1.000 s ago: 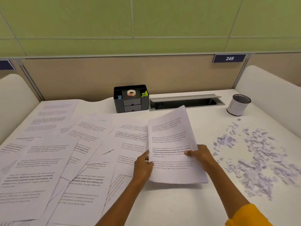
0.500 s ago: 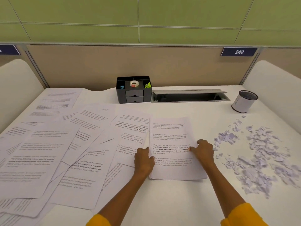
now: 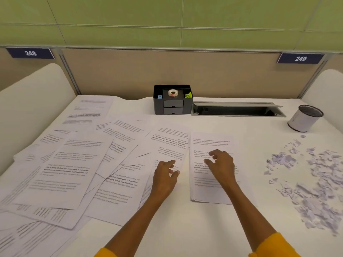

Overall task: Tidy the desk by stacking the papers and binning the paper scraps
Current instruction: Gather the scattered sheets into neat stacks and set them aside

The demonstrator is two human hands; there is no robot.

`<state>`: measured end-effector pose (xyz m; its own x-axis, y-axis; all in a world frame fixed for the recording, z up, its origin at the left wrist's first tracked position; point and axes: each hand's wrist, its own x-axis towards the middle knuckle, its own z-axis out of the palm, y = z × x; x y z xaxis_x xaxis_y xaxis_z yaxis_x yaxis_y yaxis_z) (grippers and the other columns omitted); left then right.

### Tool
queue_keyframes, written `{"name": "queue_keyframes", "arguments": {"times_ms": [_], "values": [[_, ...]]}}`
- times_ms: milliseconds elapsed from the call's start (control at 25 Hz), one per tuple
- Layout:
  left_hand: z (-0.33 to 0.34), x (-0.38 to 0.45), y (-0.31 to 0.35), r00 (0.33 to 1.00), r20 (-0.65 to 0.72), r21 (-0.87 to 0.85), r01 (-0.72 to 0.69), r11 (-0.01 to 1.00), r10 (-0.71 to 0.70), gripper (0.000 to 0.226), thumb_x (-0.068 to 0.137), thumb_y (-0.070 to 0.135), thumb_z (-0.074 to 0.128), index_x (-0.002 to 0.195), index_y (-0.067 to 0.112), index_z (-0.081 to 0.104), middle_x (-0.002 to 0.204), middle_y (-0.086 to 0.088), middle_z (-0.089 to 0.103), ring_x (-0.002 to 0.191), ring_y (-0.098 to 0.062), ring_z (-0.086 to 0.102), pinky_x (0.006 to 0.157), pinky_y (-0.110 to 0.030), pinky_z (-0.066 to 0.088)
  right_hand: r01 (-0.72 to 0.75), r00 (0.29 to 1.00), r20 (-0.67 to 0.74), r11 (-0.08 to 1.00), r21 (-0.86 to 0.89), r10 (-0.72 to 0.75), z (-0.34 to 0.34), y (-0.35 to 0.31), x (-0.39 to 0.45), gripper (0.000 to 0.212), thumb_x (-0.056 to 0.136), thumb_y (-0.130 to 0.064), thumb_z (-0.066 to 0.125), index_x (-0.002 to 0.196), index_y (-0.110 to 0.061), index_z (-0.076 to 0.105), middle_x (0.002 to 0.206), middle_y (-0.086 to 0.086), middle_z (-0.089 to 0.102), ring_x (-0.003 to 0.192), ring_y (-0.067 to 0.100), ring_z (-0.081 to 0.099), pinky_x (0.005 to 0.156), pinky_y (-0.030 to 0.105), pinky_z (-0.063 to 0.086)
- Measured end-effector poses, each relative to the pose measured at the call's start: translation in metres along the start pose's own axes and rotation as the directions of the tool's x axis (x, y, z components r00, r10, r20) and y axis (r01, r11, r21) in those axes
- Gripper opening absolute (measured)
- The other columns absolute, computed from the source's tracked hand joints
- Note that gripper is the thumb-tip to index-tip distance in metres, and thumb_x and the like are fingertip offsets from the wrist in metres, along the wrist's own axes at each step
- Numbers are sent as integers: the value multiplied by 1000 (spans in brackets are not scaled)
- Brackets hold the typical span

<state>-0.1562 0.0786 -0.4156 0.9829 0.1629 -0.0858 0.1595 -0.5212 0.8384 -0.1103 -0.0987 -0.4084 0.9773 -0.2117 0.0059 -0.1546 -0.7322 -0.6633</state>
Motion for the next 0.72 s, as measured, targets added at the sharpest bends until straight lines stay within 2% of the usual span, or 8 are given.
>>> {"name": "queue_keyframes", "arguments": {"times_ms": [200, 280, 360, 440, 520, 600, 680, 720], "values": [[-76, 3, -44, 993, -116, 10, -18, 1000, 19, 35, 90, 14, 59, 125, 16, 56, 119, -7, 56, 94, -9, 53, 73, -15, 41, 14, 988, 150, 989, 147, -36, 62, -63, -31, 26, 81, -23, 72, 103, -11, 67, 86, 2, 64, 79, 15, 60, 77, 30, 49], [-108, 6, -67, 983, -183, 19, -8, 1000, 12, 32, 90, 12, 59, 122, 14, 57, 116, -9, 57, 93, -11, 54, 72, -16, 40, 21, 980, 192, 986, 164, -53, 86, -86, -44, 26, 81, -23, 72, 103, -11, 67, 84, 0, 63, 78, 14, 60, 79, 28, 49], [-142, 11, -92, 968, -252, 47, 18, 999, -5, 31, 89, 9, 59, 120, 12, 59, 113, -11, 58, 95, -17, 56, 76, -20, 41, 17, 969, 240, 982, 186, -62, 109, -108, -57, 25, 81, -24, 72, 102, -12, 66, 84, 1, 65, 78, 14, 62, 81, 30, 52], [-173, 15, -120, 942, -333, 118, 75, 990, -32, 31, 87, 7, 61, 118, 10, 61, 114, -15, 58, 105, -28, 55, 84, -31, 45, 2, 955, 287, 972, 235, -71, 129, -126, -70, 24, 80, -24, 73, 100, -13, 66, 83, 4, 67, 77, 19, 67, 83, 38, 55], [-201, 18, -147, 895, -438, 229, 204, 952, -86, 32, 87, 10, 62, 119, 10, 61, 123, -19, 54, 119, -37, 44, 96, -46, 39, -2, 947, 311, 966, 258, -82, 147, -143, -82, 24, 80, -24, 73, 100, -12, 66, 81, 5, 68, 71, 20, 68, 79, 37, 57], [-227, 15, -169, 837, -524, 294, 349, 890, -155, 40, 89, 16, 61, 127, 10, 53, 137, -20, 43, 132, -39, 26, 103, -52, 27, -22, 933, 349, 954, 299, -88, 162, -160, -96, 24, 82, -23, 72, 101, -10, 65, 77, 5, 68, 62, 16, 67, 69, 26, 57], [-250, 11, -186, 829, -506, 338, 443, 830, -237, 54, 90, 27, 58, 138, 8, 40, 146, -19, 32, 140, -39, 9, 109, -53, 15, -47, 919, 384, 940, 339, -92, 175, -177, -107, 23, 82, -20, 71, 102, -8, 65, 74, 5, 68, 58, 15, 66, 62, 19, 54], [-258, 9, -193, 840, -466, 371, 471, 800, -278, 61, 91, 32, 56, 141, 8, 34, 149, -19, 28, 141, -39, 3, 112, -53, 10, -65, 914, 395, 931, 359, -88, 181, -185, -112, 24, 83, -20, 71, 102, -7, 66, 75, 6, 69, 59, 16, 67, 63, 20, 56]]}}
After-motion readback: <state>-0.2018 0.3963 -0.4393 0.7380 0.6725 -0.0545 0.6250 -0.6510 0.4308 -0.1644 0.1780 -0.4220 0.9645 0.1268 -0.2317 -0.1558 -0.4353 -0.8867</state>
